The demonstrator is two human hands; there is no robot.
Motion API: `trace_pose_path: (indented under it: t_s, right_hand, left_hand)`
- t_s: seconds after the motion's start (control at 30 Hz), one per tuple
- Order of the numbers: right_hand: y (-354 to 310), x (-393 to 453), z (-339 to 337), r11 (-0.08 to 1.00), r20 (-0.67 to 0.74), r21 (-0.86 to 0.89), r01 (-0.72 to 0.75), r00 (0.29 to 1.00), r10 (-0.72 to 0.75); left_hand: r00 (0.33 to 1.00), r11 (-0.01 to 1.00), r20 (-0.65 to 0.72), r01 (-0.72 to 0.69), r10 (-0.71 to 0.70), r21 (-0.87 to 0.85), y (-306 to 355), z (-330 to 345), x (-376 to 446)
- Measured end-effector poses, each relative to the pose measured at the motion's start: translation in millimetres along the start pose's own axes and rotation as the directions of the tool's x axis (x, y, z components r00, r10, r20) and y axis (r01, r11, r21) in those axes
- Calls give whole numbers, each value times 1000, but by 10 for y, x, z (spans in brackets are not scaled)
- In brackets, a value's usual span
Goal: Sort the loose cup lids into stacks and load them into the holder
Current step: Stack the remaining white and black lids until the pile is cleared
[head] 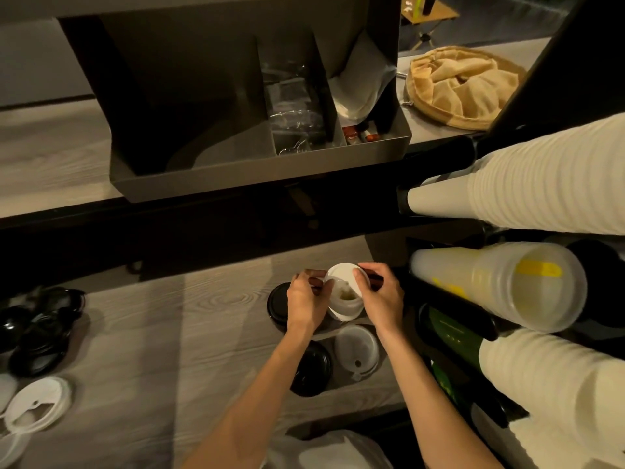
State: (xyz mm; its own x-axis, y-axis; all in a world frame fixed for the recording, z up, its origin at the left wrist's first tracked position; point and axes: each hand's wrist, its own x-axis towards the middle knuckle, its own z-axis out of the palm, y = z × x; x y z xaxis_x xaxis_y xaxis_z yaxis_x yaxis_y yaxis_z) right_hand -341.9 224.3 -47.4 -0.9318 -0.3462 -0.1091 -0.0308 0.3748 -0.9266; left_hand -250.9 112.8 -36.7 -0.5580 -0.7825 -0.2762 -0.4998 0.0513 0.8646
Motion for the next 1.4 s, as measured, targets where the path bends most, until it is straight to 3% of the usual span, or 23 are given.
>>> trace_pose_path:
  t_s: [0.2,0.3,0.4,0.53,0.67,0.83,1.03,1.17,1.27,1.4]
  right_hand:
    - [-24,4,0,999,19,-42,7,1000,-6]
    - [-87,-47,59,981,-6,-185,55,998,-57]
    - [-223,-103,135,932,-9,-306,193,979,-205]
    - [-496,-328,300,854,-15,-267,447,884,-467]
    - [-793,-816,938,806,192,-152,572,817,-544]
    - [-900,-1438,1844,763,544,-49,644,658,-520]
    - [-1104,-2071,2812,724,782,48,689,425,-457]
    - [-1435,-2271,3460,667,914,-10,745,277,-296]
    - [-1708,-2321,4041,534,964,-60,844,188,-189]
    - [-1837,-2367,4737,155,1000,-13,988,16,-14]
  left_hand:
    - [1000,998,-23,3,-1,62,39,34,27]
    - [997,992,19,-79,78,100,41,-40,-35]
    - [987,987,-22,-162,162,12,39,-283,-128]
    - [980,979,-15,-199,200,47,-146,-857,-274]
    - [985,996,-156,-67,76,66,-798,-1723,-504]
    - [928,992,-362,115,-87,58,-1516,-2682,-916]
    - [824,961,-497,261,-274,-97,-2088,-3581,-1205]
    - [726,927,-592,361,-350,-105,-2445,-4012,-1280]
    - [670,858,-674,502,-311,103,-2679,-4235,-1368]
    - [677,786,-604,604,-420,132,-2945,-4419,-1499]
